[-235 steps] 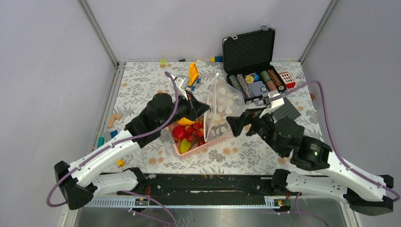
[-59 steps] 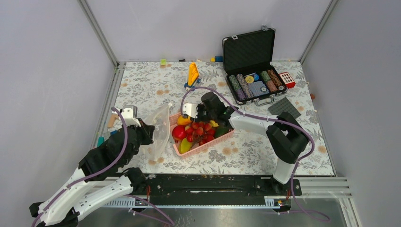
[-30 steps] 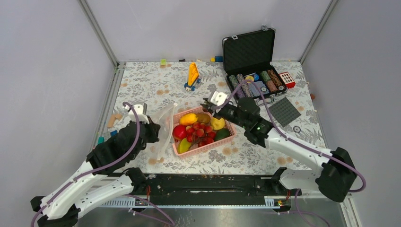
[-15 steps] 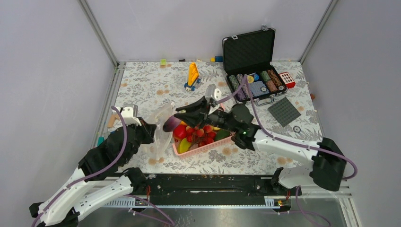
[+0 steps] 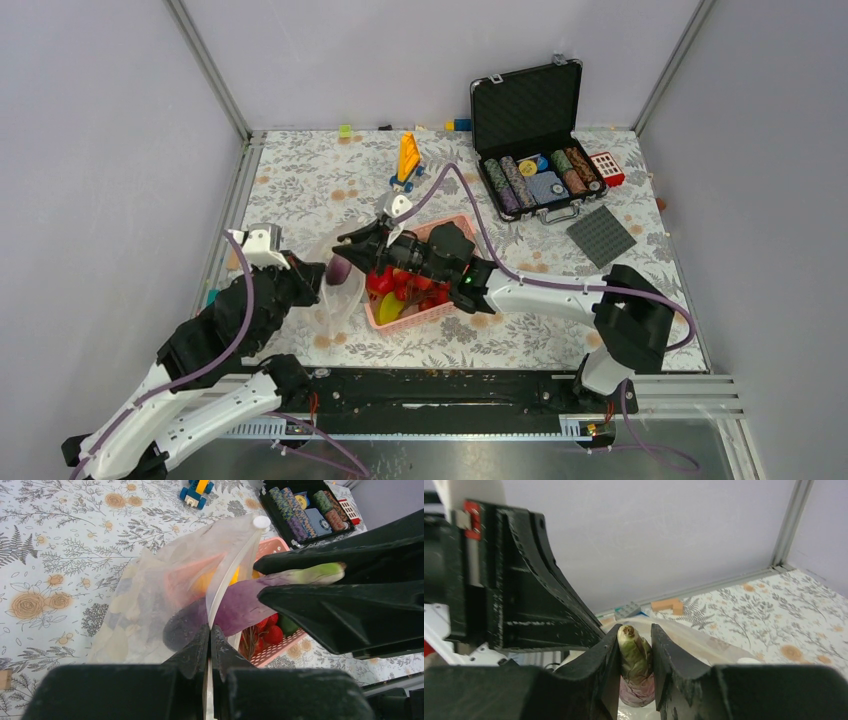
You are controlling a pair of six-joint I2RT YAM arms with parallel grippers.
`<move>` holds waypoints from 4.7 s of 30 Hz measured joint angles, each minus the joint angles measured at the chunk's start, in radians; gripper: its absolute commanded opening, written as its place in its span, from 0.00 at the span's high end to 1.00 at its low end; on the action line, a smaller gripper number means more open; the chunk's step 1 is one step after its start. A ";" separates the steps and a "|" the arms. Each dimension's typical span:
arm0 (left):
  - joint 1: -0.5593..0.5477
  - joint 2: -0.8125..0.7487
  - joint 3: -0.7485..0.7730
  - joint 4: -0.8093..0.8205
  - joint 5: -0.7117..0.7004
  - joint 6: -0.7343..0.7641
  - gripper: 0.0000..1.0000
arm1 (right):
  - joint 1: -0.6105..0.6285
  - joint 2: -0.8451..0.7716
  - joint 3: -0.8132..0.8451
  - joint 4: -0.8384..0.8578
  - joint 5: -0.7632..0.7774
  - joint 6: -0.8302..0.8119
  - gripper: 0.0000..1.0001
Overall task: Place the food in the zip-top bag and seal the zipper
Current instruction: Place the fake vegetable in the zipper food storage bag, then pick up the fake fruit from the bin.
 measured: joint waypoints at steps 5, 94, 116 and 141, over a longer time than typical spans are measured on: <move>0.003 -0.022 0.000 -0.002 -0.008 0.000 1.00 | 0.031 0.002 0.019 -0.130 0.069 -0.112 1.00; 0.073 -0.063 -0.001 -0.039 -0.098 -0.011 1.00 | -0.226 0.243 0.277 -0.946 0.307 0.254 0.01; 0.128 -0.026 -0.001 -0.038 -0.063 -0.011 1.00 | -0.175 0.354 0.303 -0.910 0.288 0.212 0.24; 0.165 -0.024 -0.003 -0.031 -0.007 -0.010 1.00 | -0.163 -0.083 0.008 -0.750 0.324 0.203 0.71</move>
